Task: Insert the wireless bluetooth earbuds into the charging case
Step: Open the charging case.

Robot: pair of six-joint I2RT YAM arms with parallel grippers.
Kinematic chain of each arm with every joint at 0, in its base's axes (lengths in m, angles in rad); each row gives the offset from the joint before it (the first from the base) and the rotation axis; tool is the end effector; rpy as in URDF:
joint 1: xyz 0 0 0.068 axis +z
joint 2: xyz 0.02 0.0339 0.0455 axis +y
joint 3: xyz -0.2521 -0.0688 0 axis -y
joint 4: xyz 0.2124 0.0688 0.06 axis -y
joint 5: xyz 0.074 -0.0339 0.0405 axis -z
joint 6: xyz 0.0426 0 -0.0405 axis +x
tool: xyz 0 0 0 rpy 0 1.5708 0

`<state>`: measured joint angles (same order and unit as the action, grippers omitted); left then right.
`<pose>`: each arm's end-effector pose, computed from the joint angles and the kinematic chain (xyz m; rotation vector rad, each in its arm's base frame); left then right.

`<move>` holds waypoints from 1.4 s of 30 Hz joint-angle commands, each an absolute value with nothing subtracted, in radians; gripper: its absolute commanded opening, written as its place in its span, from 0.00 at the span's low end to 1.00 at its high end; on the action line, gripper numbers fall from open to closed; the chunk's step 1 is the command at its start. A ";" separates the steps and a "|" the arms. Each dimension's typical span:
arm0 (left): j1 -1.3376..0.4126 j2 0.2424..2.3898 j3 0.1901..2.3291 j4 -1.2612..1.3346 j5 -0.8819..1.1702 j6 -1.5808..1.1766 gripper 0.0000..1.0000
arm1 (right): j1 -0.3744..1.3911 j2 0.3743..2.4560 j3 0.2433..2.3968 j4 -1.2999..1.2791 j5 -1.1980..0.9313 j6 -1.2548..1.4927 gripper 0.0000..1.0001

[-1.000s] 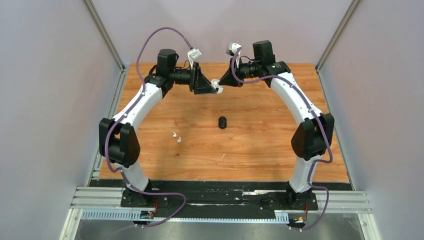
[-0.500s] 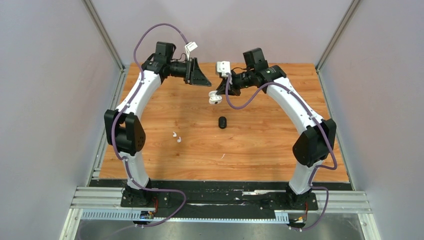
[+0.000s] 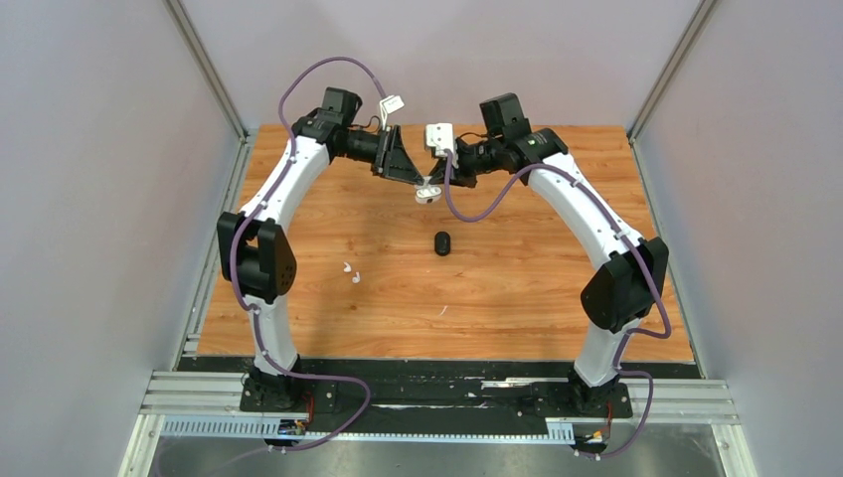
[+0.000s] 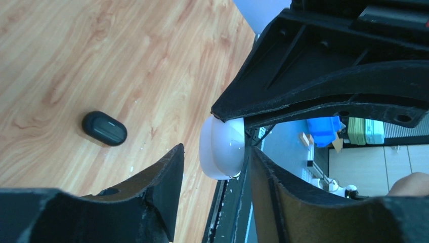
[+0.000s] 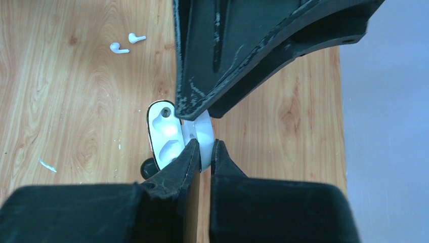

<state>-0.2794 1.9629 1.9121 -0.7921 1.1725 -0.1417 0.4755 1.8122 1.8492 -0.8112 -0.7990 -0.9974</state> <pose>0.3657 -0.1458 0.3280 0.7058 2.1540 -1.6021 0.3100 0.1940 0.3536 -1.6959 1.3122 0.6320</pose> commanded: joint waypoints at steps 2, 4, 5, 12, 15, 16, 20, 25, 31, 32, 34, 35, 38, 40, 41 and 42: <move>-0.304 1.974 1.959 -0.884 1.187 -0.055 0.54 | 0.491 1.806 1.904 -0.794 -0.804 -1.018 0.00; -0.307 1.977 1.963 -0.885 1.189 -0.051 0.52 | 0.496 1.807 1.904 -0.792 -0.803 -1.020 0.00; -0.308 1.979 1.966 -0.885 1.190 -0.049 0.50 | 0.498 1.808 1.905 -0.793 -0.802 -1.021 0.00; -0.310 1.982 1.971 -0.880 1.192 -0.052 0.49 | 0.509 1.806 1.897 -0.792 -0.792 -1.026 0.00; -0.308 1.981 1.972 -0.880 1.183 -0.062 0.50 | 0.513 1.801 1.887 -0.792 -0.787 -1.034 0.00; -0.308 1.980 1.971 -0.880 1.182 -0.063 0.51 | 0.514 1.799 1.884 -0.793 -0.785 -1.037 0.00; -0.301 1.970 1.966 -0.878 1.176 -0.072 0.52 | 0.514 1.791 1.871 -0.795 -0.778 -1.044 0.00; -0.298 1.966 1.960 -0.872 1.181 -0.078 0.46 | 0.518 1.788 1.862 -0.801 -0.775 -1.053 0.00; -0.298 1.969 1.960 -0.865 1.192 -0.082 0.42 | 0.526 1.790 1.858 -0.805 -0.765 -1.058 0.00; -0.298 1.969 1.960 -0.865 1.196 -0.083 0.42 | 0.527 1.790 1.858 -0.806 -0.765 -1.057 0.00; -0.298 1.971 1.961 -0.861 1.199 -0.084 0.43 | 0.529 1.791 1.855 -0.807 -0.764 -1.058 0.00; -0.298 1.971 1.961 -0.862 1.199 -0.084 0.46 | 0.530 1.791 1.856 -0.806 -0.764 -1.056 0.00; -0.298 1.970 1.962 -0.863 1.197 -0.084 0.47 | 0.532 1.794 1.856 -0.806 -0.761 -1.055 0.00; -0.298 1.968 1.967 -0.868 1.195 -0.083 0.48 | 0.532 1.796 1.856 -0.808 -0.759 -1.056 0.00; -0.297 1.967 1.970 -0.872 1.194 -0.079 0.48 | 0.532 1.796 1.856 -0.808 -0.757 -1.055 0.00; -0.297 1.965 1.972 -0.874 1.192 -0.076 0.48 | 0.532 1.796 1.856 -0.808 -0.756 -1.054 0.00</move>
<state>-0.3004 1.9793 1.9255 -0.8791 1.1732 -0.0818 0.5228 1.8126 1.8576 -0.8124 -0.7410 -1.0416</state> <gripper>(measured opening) 0.480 0.045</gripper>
